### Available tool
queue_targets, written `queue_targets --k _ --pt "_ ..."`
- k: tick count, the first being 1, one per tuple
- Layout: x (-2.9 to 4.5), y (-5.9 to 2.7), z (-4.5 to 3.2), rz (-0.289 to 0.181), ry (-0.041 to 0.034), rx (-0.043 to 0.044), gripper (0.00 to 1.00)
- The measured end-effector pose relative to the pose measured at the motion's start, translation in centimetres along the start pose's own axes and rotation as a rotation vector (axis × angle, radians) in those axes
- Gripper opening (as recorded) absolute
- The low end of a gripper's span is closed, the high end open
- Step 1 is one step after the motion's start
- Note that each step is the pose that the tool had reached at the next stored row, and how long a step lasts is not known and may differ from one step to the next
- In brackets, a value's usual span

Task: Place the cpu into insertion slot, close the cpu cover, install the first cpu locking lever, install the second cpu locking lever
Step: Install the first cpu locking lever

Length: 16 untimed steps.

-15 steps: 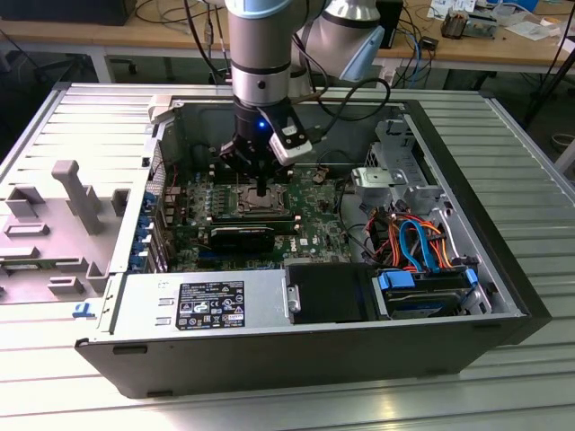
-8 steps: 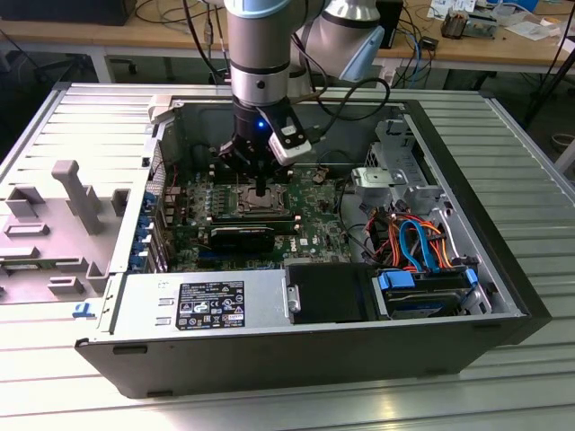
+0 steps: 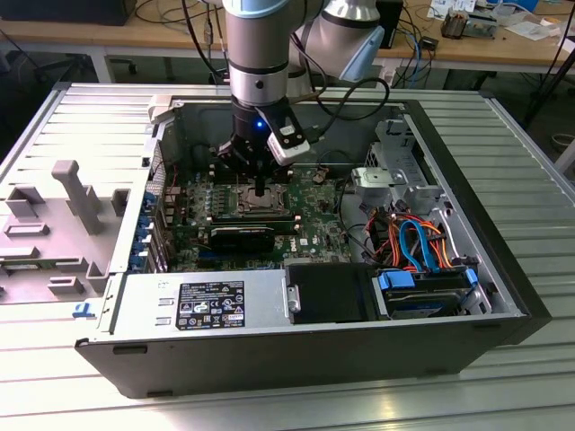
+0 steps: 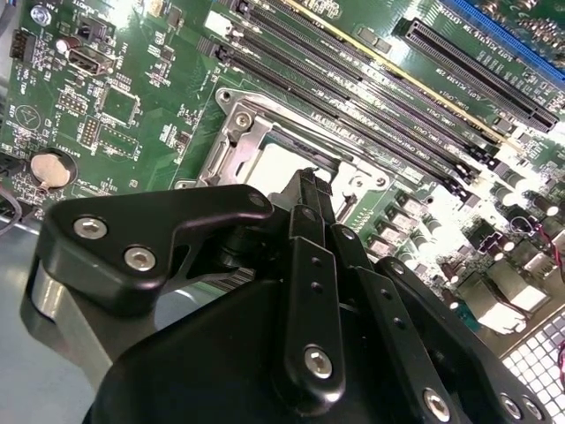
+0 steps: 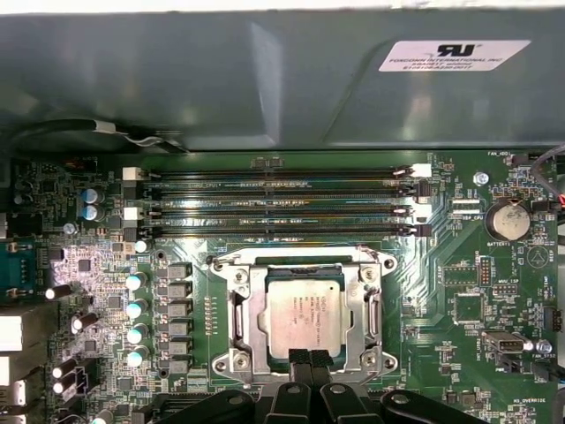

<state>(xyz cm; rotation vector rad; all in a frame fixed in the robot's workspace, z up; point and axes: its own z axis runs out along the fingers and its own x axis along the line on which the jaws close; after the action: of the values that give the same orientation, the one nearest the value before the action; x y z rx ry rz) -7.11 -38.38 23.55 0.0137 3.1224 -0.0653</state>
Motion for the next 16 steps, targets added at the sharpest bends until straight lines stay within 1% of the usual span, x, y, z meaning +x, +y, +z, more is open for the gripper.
queue_targets --k 16 --pt "0.10 -0.01 -0.26 0.000 0.0000 0.0000 0.11"
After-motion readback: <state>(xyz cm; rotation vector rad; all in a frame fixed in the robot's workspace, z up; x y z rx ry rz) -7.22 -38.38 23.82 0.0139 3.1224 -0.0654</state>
